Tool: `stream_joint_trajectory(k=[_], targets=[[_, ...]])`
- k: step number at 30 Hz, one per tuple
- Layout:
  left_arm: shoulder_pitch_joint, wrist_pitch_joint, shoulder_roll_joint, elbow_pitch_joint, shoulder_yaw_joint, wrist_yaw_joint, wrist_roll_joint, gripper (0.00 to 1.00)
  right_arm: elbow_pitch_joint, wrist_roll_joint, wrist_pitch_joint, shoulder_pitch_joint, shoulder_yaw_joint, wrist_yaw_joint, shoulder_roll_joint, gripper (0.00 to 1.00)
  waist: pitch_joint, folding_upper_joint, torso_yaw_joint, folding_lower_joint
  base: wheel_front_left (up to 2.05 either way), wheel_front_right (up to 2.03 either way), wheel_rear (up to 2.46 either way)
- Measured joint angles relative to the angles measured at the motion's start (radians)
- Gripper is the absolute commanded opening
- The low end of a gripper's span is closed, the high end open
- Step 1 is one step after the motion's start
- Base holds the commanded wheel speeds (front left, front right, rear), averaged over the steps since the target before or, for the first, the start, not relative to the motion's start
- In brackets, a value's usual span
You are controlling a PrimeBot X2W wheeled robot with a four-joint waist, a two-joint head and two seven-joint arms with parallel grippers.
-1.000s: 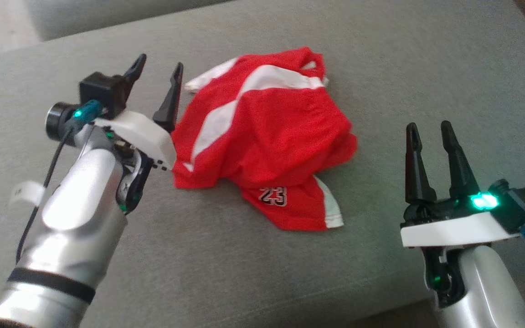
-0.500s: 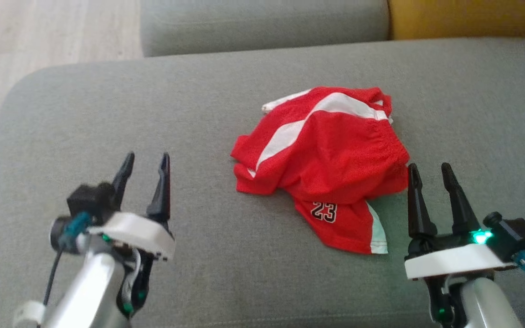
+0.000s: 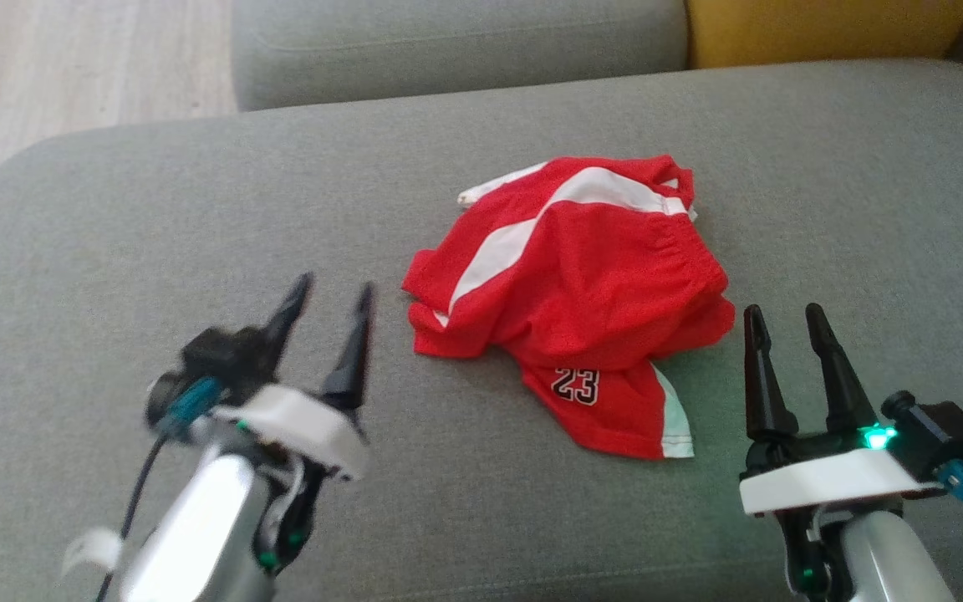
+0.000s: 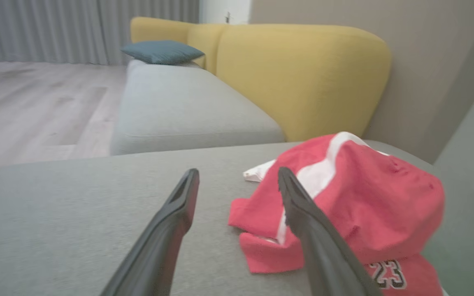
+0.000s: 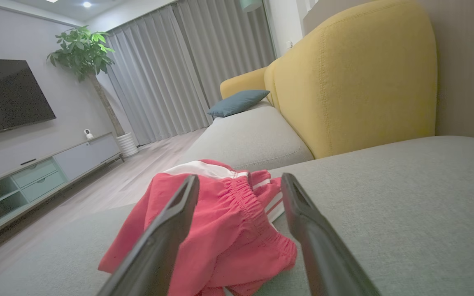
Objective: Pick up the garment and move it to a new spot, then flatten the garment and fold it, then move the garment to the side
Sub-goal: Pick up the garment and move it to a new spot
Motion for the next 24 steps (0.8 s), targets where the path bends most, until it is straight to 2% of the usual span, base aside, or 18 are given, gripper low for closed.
stream_joint_trajectory(k=[6, 10, 24], targets=[[-0.110, 0.110, -0.043, 0.012, -0.110, -0.088, 0.004, 1.00, 0.000, 0.000, 0.000, -0.005, 0.002, 0.000, 0.000, 1.00, 0.031, 0.0000, -0.041, 0.0000, 0.00, 0.00, 0.00], [-0.166, 0.166, -0.065, 0.040, -0.153, -0.113, 0.014, 1.00, 0.000, 0.002, 0.000, -0.023, 0.005, 0.000, 0.000, 1.00, 0.057, 0.0000, -0.076, 0.0000, 0.00, 0.00, 0.00], [-0.296, 0.211, -0.062, 0.206, -0.172, -0.094, 0.070, 1.00, -0.022, 0.027, 0.000, -0.048, 0.019, 0.000, 0.000, 1.00, 0.144, 0.0000, -0.203, 0.0000, 0.00, 0.00, 0.00]])
